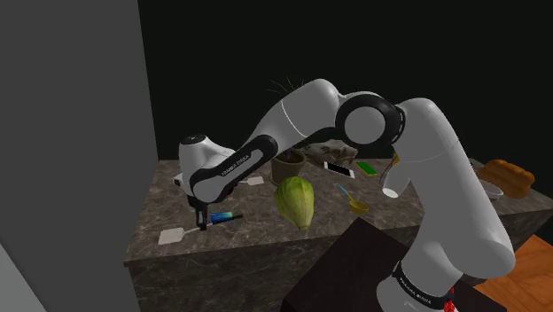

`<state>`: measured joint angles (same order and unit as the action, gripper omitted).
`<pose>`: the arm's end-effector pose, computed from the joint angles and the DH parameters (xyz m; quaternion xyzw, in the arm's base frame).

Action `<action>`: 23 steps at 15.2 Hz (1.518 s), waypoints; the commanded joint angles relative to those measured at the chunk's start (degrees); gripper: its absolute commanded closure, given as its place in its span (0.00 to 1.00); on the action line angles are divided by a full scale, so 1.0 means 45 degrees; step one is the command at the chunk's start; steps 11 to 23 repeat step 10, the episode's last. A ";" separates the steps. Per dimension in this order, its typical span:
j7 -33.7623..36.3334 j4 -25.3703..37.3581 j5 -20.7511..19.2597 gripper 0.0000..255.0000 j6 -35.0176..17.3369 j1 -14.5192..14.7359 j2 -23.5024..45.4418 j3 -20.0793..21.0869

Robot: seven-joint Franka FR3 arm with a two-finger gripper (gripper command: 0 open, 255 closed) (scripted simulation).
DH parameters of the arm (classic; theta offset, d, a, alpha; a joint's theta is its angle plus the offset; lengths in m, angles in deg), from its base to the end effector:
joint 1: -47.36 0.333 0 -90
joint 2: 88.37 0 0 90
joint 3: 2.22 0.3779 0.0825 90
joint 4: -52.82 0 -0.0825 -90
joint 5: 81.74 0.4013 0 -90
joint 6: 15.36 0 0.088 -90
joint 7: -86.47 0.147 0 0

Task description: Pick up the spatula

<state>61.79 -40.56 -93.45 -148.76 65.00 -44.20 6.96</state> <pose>0.6644 0.3103 0.1586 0.8765 0.4803 -0.0288 0.0162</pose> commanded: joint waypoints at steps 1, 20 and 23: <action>-0.0032 -0.0037 0.0048 1.00 0.0233 -0.0027 -0.0266 0.0044; -0.0143 -0.0141 0.0209 1.00 0.0978 -0.0119 -0.1119 0.0180; -0.0143 -0.0141 0.0209 1.00 0.0978 -0.0119 -0.1119 0.0180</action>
